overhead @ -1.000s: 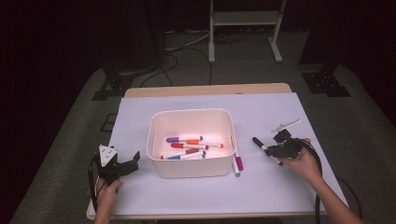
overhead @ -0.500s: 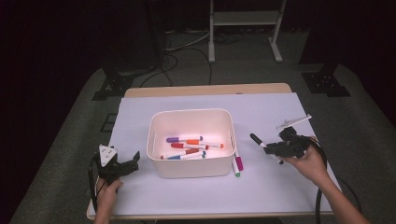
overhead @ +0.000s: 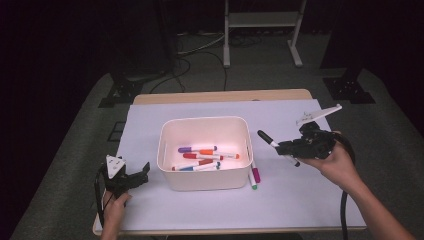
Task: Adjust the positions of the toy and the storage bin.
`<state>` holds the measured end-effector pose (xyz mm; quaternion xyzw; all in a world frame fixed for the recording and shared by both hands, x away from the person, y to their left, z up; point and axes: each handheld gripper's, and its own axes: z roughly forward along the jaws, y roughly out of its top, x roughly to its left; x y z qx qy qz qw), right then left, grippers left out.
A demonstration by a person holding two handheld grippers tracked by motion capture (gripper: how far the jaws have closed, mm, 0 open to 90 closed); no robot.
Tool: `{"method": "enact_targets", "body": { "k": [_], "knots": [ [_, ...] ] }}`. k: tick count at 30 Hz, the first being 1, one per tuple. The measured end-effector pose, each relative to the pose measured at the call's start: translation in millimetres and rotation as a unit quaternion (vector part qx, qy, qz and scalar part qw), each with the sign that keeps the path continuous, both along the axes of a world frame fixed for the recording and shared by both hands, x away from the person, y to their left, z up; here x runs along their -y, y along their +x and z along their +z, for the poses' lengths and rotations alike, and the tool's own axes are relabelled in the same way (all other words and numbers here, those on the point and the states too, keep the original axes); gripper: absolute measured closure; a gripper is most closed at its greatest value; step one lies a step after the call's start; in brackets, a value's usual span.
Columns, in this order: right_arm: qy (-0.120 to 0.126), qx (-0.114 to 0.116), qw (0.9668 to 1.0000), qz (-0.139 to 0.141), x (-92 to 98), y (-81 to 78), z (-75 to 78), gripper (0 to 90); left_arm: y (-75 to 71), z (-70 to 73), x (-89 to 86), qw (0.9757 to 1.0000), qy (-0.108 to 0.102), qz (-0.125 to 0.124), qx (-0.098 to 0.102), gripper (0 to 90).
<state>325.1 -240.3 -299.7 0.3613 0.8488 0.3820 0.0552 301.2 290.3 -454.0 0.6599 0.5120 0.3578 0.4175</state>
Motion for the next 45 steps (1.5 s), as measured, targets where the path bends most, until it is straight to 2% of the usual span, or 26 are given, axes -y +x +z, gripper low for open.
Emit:
{"method": "enact_targets", "body": {
  "k": [2,3,4,6,7,11,13,14,16,17,18,20,22,26,31,35,37,39,41,45],
  "knots": [
    [-0.001,0.005,1.0,0.005,-4.2,-0.6,5.1,76.0,-0.1,0.2,-0.1,1.0,0.0,0.0,-0.002,0.0],
    [-0.003,0.012,0.9998,0.018,-13.1,-0.8,14.8,76.0,-0.1,0.2,-0.2,1.0,0.0,0.0,-0.002,0.0],
    [-0.003,0.012,0.9998,0.018,-13.1,-0.8,14.8,76.0,0.1,0.0,-0.2,1.0,0.0,0.0,-0.001,0.0],
    [-0.009,0.019,0.9994,0.029,-22.9,-0.2,23.0,76.0,0.0,0.1,-0.2,1.0,0.0,0.0,-0.001,0.0],
    [-0.009,0.019,0.9988,0.043,-33.3,0.9,29.4,76.0,0.0,0.1,-0.2,1.0,0.0,0.0,-0.001,0.0],
    [-0.009,0.019,0.9976,0.066,-49.8,2.7,35.9,76.0,-0.3,0.1,-0.4,1.0,0.0,0.0,0.0,0.0],
    [-0.012,0.018,0.9957,0.09,-68.0,2.9,40.3,76.0,-0.1,0.1,-0.5,1.0,-0.002,0.001,0.0,0.0],
    [-0.012,0.018,0.9957,0.09,-68.0,2.9,40.3,76.0,-0.2,0.1,-0.4,1.0,-0.002,0.001,-0.001,0.0],
    [-0.014,0.019,0.9933,0.113,-85.9,3.8,43.2,76.0,-0.2,0.2,-0.4,1.0,-0.003,0.001,0.0,0.0],
    [-0.014,0.019,0.9933,0.113,-85.9,3.8,43.2,76.0,-0.2,0.2,-0.4,1.0,-0.003,0.001,0.0,0.0],
    [-0.017,0.015,0.9921,0.123,-97.7,4.2,44.7,76.0,-0.3,0.2,-0.4,1.0,-0.002,0.0,-0.001,0.0],
    [-0.017,0.015,0.991,0.132,-102.9,5.1,44.9,76.0,-0.3,0.3,-0.5,1.0,-0.002,0.0,-0.001,0.0],
    [-0.022,0.013,0.9884,0.15,-118.4,6.6,45.4,76.0,-0.2,0.3,-0.5,1.0,-0.002,0.0,-0.001,0.0],
    [-0.022,0.012,0.9859,0.166,-131.4,9.5,44.1,76.0,-0.3,0.3,-0.6,1.0,-0.001,0.0,-0.002,0.0],
    [-0.013,-0.002,0.9792,0.202,-153.5,15.4,33.0,76.0,-0.3,0.4,-0.5,1.0,-0.001,-0.001,-0.002,0.0],
    [-0.017,-0.013,0.9779,0.208,-163.6,19.1,25.0,76.0,-0.4,0.4,-0.6,1.0,-0.001,-0.001,-0.002,0.0],
    [-0.018,-0.02,0.9758,0.217,-172.4,23.3,17.6,76.0,-0.3,0.4,-0.8,1.0,-0.001,-0.001,-0.002,0.0],
    [-0.021,-0.022,0.9752,0.219,-175.6,24.5,15.0,75.9,-0.2,0.3,-0.7,1.0,-0.002,-0.001,-0.002,0.0],
    [-0.031,-0.026,0.9729,0.227,-185.1,28.8,7.2,76.0,-0.2,0.3,-0.8,1.0,-0.003,-0.001,-0.002,0.0],
    [-0.037,-0.034,0.971,0.234,-193.9,33.9,-0.9,75.9,-0.1,0.3,-0.7,1.0,-0.004,-0.001,-0.002,0.0]
  ]
}}
